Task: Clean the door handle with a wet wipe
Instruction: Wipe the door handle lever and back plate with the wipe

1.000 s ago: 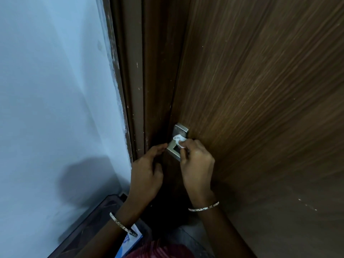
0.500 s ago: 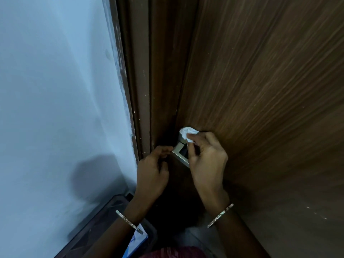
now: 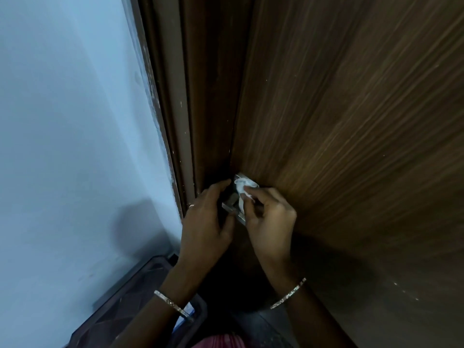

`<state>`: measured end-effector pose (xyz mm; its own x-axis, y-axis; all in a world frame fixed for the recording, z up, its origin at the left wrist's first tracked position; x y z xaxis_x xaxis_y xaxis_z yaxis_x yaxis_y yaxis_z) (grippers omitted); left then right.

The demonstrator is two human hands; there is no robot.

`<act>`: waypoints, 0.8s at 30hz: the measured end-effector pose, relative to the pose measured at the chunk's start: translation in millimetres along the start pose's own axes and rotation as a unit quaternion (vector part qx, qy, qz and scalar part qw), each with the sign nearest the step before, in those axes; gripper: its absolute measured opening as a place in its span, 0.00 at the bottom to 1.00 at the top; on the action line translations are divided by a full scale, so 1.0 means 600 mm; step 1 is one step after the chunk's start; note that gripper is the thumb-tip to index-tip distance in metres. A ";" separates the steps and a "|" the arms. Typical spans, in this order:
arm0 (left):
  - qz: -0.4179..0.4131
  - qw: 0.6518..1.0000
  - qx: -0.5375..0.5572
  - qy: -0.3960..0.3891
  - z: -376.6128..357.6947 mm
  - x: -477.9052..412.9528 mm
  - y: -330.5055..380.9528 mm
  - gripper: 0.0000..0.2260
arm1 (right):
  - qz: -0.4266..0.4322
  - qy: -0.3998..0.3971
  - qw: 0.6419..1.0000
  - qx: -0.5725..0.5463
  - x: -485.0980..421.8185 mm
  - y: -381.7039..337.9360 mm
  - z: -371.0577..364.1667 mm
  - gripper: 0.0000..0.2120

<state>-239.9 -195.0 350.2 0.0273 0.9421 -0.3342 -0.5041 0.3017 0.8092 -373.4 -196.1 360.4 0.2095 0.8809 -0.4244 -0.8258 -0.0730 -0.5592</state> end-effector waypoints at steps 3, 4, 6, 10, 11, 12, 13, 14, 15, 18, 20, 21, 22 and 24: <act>-0.047 0.998 0.035 -0.007 -0.014 -0.018 0.013 0.20 | -0.022 -0.034 0.994 -0.106 -0.002 0.005 0.004 0.12; -0.057 0.998 0.039 0.003 -0.018 -0.025 0.012 0.18 | -0.030 -0.054 0.989 -0.132 -0.001 0.008 0.004 0.13; -0.068 0.997 0.036 0.015 -0.022 -0.035 0.006 0.16 | -0.045 -0.090 0.980 -0.170 0.001 0.017 0.003 0.15; -0.100 0.994 0.030 0.028 -0.021 -0.042 -0.005 0.14 | -0.044 -0.121 0.970 -0.207 0.009 0.032 0.007 0.20; -0.109 0.993 0.021 0.041 -0.018 -0.043 -0.006 0.12 | -0.042 -0.111 0.972 -0.203 0.013 0.035 0.010 0.21; -0.117 0.991 0.007 0.057 -0.016 -0.044 -0.006 0.12 | -0.044 -0.096 0.975 -0.196 0.020 0.040 0.014 0.21; -0.126 0.989 -0.007 0.073 -0.013 -0.045 -0.006 0.11 | -0.048 -0.081 0.978 -0.186 0.028 0.047 0.018 0.20; -0.134 0.987 -0.014 0.087 -0.012 -0.047 -0.004 0.11 | -0.052 -0.073 0.982 -0.168 0.037 0.056 0.022 0.19; -0.141 0.985 -0.015 0.100 -0.010 -0.050 -0.001 0.10 | -0.054 -0.078 0.985 -0.146 0.046 0.064 0.026 0.17; -0.147 0.981 -0.036 0.121 -0.013 -0.065 0.008 0.08 | -0.055 -0.121 0.986 -0.101 0.072 0.085 0.028 0.11; -0.134 0.982 -0.045 0.126 -0.017 -0.070 0.010 0.07 | -0.060 -0.118 0.986 -0.101 0.082 0.091 0.031 0.10; -0.121 0.983 -0.040 0.130 -0.019 -0.071 0.011 0.08 | -0.059 -0.114 0.987 -0.101 0.084 0.092 0.032 0.10; -0.107 0.985 -0.034 0.135 -0.020 -0.070 0.010 0.08 | -0.056 -0.113 0.987 -0.097 0.085 0.092 0.032 0.10; -0.076 0.986 -0.031 0.145 -0.023 -0.066 0.004 0.07 | -0.054 -0.113 0.988 -0.088 0.085 0.091 0.029 0.10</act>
<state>-254.4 -233.5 358.7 -0.1366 0.8030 -0.5802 -0.5659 0.4175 0.7110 -417.2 -146.6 320.6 0.1521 0.9686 -0.1964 -0.6964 -0.0360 -0.7167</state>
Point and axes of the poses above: each hand's wrist, its own x-axis away from the middle knuckle, its own z-axis out of the back of the hand, y = z × x, the point moved 3 cm from there along -x, towards the middle knuckle, and after that the axes turned 10 degrees about x, right-handed, at the moved point
